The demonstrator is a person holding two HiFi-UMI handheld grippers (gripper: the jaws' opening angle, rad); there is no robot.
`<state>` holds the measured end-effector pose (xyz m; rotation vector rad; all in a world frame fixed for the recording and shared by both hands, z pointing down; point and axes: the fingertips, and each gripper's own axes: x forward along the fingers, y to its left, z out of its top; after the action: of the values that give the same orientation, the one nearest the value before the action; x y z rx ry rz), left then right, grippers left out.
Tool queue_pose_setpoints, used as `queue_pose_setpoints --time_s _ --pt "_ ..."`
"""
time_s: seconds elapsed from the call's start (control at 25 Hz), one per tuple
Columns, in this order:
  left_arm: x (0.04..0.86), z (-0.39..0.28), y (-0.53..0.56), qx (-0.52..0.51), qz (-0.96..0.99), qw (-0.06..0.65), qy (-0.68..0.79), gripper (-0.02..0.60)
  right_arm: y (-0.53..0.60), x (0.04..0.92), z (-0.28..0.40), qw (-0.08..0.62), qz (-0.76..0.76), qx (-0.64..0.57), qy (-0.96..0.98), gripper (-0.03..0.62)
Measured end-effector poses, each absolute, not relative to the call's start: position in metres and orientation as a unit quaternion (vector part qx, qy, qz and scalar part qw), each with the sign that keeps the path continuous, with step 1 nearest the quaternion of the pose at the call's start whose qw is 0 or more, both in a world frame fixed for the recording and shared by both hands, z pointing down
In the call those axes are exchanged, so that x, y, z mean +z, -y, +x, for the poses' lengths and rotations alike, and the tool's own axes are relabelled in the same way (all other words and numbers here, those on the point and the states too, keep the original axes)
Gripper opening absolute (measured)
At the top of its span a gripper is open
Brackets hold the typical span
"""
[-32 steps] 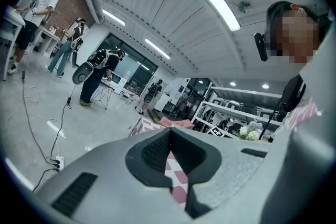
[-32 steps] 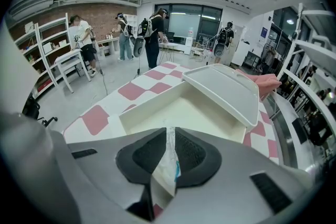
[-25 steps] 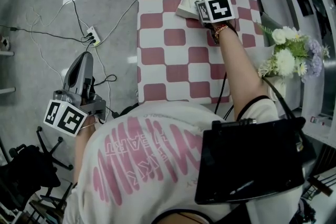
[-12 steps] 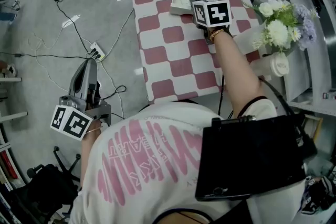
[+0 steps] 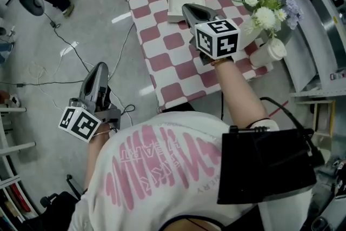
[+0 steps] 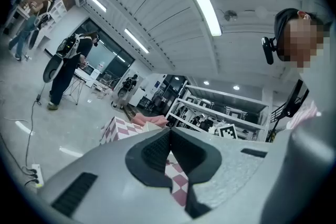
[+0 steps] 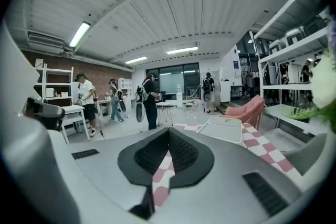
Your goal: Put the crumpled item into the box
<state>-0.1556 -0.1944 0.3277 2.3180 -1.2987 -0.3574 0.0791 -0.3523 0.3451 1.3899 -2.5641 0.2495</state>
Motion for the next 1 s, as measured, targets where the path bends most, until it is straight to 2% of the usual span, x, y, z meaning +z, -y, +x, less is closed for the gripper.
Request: queue_pose_setpoints --time_s 0.4,1.0 --pt "0.309 -0.137 0.171 -0.136 0.876 0.216 0.41 0.008 0.26 0.302 0.087 0.03 0.506 0.108 0.855 0.006" --pt "0.323 -0.152 0.092 -0.127 0.895 0.232 0.36 0.008 0.133 0.336 0.092 0.04 0.569 0.145 0.808 0.005"
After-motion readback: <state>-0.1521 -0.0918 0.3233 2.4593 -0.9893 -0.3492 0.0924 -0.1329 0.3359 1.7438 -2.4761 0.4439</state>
